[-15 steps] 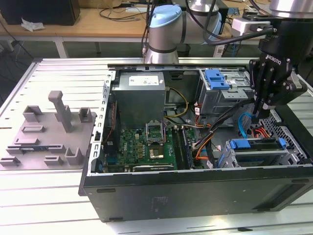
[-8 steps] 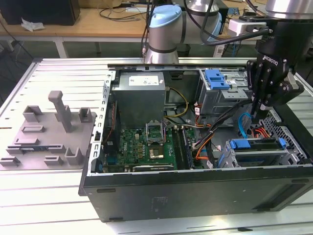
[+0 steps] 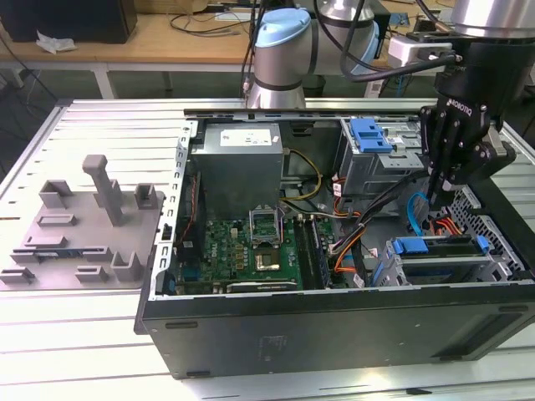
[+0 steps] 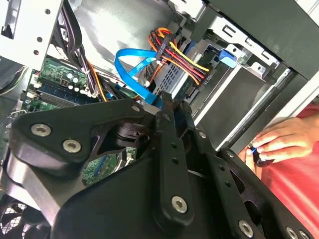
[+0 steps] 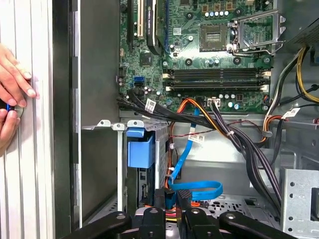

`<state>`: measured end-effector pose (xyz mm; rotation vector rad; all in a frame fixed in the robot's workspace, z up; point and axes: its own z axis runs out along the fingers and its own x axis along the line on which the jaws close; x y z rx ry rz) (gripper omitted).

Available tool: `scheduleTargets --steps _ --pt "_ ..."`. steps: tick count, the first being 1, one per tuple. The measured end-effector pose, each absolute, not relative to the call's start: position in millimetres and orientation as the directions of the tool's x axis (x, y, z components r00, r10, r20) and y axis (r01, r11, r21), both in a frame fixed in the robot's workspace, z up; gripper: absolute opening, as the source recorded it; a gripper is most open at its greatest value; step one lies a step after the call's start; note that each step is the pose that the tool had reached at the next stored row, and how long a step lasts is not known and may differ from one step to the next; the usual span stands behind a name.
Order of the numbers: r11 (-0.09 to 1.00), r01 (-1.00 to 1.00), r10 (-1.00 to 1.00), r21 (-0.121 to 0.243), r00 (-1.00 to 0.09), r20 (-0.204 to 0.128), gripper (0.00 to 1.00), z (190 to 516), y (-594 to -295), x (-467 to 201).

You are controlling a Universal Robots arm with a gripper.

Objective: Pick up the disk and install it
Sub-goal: 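Insert the second disk wire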

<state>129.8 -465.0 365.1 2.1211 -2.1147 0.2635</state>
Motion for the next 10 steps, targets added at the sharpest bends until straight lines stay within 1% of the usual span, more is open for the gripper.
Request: scheduleTargets --steps 10 --pt "0.002 -1.0 -0.976 -0.028 -0.008 0.218 0.22 363.3 -465.0 128.7"
